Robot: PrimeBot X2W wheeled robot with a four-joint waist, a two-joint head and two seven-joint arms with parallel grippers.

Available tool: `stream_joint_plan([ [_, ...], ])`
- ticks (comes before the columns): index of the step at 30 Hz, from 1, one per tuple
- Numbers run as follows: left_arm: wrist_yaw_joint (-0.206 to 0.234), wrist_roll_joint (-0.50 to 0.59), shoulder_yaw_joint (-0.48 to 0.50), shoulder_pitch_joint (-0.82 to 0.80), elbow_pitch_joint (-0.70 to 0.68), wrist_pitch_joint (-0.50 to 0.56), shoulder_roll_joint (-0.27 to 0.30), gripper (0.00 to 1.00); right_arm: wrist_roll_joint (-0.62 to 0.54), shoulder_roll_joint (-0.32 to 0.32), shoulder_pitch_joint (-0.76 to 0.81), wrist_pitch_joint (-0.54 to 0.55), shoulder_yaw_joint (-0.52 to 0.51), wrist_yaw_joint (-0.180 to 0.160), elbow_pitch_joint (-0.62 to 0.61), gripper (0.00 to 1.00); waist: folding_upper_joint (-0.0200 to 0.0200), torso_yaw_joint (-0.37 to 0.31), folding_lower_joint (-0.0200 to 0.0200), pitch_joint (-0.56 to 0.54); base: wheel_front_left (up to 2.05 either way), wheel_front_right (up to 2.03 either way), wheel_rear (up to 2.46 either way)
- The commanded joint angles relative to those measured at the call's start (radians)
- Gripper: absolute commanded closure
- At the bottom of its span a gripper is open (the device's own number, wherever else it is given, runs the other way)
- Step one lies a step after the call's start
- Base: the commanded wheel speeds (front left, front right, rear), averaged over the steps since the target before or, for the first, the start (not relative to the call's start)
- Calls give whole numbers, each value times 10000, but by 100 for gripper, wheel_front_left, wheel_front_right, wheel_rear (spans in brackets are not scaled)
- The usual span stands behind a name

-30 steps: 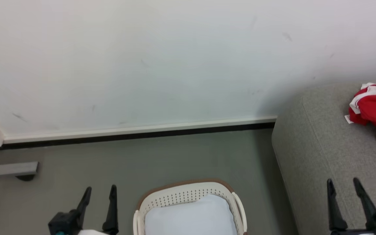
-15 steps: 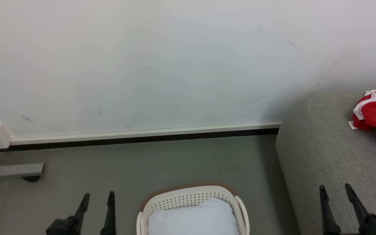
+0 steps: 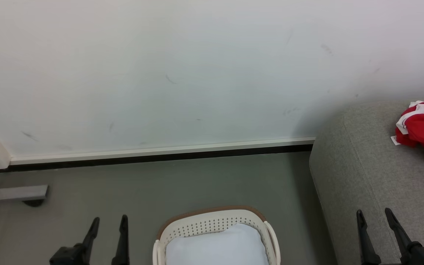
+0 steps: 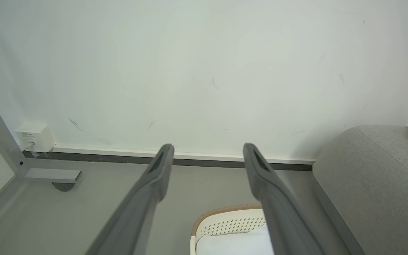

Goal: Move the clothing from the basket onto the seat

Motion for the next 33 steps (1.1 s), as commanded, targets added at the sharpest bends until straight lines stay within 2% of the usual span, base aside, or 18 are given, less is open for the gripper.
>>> stream_joint_plan([
  [1,-17,155,71,-24,-2,-3,-11,0,52,1,-111,9,-8,-26,12,0,0,-4,0,3,0,0,0],
  [20,-281,493,270,-71,36,-3,-109,0,131,0,-167,9,23,-26,-59,0,0,-6,0,41,0,0,0],
  [21,-280,456,232,-35,33,0,-130,100,102,2,-96,0,44,0,-46,100,0,-6,0,42,0,0,0],
  [24,-281,400,223,28,244,32,-195,100,154,23,3,21,49,0,132,100,0,-3,1,42,0,0,0],
  [33,-357,-1411,463,-172,265,587,-188,100,1948,18,-137,508,-99,-2,104,100,0,56,1,39,0,0,0],
])
